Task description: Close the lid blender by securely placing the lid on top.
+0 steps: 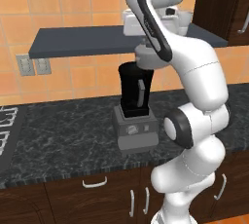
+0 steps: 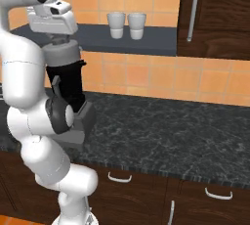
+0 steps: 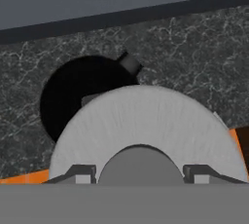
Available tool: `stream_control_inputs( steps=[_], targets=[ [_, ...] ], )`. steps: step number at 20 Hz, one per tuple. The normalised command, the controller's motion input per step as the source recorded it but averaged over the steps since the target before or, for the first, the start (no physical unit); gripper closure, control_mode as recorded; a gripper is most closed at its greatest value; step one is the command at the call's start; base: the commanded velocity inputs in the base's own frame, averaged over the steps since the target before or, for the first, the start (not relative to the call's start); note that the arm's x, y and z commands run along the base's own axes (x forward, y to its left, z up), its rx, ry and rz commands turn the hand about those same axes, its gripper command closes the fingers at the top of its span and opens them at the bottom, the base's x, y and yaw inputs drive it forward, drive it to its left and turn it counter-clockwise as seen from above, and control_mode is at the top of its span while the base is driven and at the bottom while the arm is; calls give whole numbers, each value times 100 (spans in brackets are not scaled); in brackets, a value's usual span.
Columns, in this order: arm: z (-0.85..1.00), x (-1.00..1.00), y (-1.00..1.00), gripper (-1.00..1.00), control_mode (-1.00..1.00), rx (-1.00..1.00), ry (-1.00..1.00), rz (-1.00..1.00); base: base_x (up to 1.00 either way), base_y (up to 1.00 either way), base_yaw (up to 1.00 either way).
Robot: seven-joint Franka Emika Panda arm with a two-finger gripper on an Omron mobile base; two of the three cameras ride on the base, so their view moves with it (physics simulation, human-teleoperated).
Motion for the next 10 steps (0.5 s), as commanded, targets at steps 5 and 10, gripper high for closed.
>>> stream_control_inputs(
  steps=[5,10],
  targets=[
    [-20,39,0,100,-100,0,-22,0,0,0,0],
    [-54,37,0,100,-100,-1,-19,1,0,0,0]
  ],
)
